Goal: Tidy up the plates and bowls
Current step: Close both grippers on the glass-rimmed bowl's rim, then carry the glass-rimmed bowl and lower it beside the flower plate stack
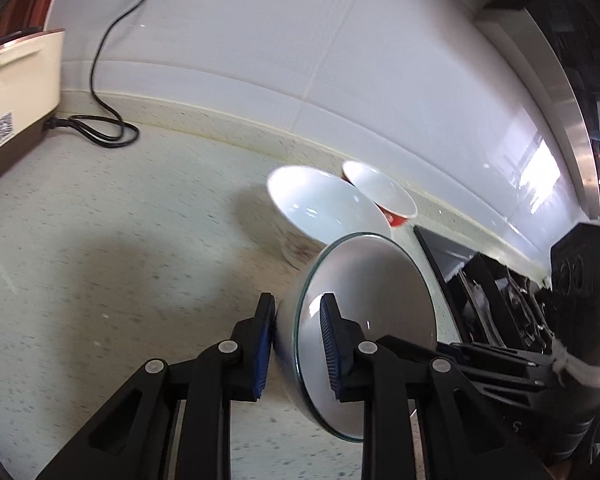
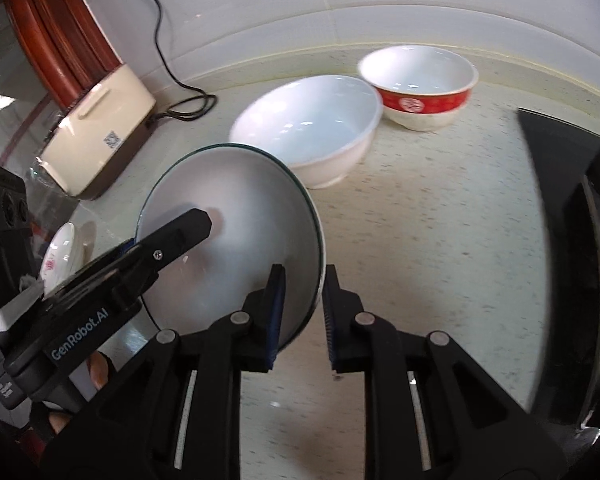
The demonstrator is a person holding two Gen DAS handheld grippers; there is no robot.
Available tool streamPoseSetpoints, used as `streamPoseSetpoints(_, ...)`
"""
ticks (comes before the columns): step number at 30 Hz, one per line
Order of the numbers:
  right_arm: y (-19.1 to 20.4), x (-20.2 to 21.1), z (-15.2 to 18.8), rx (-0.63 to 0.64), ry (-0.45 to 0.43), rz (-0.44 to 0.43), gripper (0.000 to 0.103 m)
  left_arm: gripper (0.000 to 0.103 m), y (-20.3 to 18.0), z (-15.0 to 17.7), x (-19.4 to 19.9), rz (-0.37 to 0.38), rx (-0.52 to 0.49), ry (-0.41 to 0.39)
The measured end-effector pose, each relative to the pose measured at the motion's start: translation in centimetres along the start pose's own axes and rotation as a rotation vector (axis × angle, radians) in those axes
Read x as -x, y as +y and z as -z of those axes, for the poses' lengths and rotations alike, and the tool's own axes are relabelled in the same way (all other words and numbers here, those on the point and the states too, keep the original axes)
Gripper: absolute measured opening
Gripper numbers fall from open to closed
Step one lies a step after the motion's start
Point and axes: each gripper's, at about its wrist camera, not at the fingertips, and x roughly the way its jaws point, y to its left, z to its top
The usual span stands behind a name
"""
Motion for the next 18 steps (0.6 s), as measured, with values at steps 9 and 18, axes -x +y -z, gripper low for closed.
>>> streamPoseSetpoints(9, 3.5, -2.1, 0.1, 0.058, 0.036, -0.02, 0.022, 0.024, 3.9, -0.2, 1.7, -0.016, 0.071, -0.042)
streamPoseSetpoints(18, 6.6, -3.4, -1.0, 0.101, 0.03, -0.039, 0.022, 0.024, 4.8, -0.8, 3.6, -0.098, 0.083, -0.151)
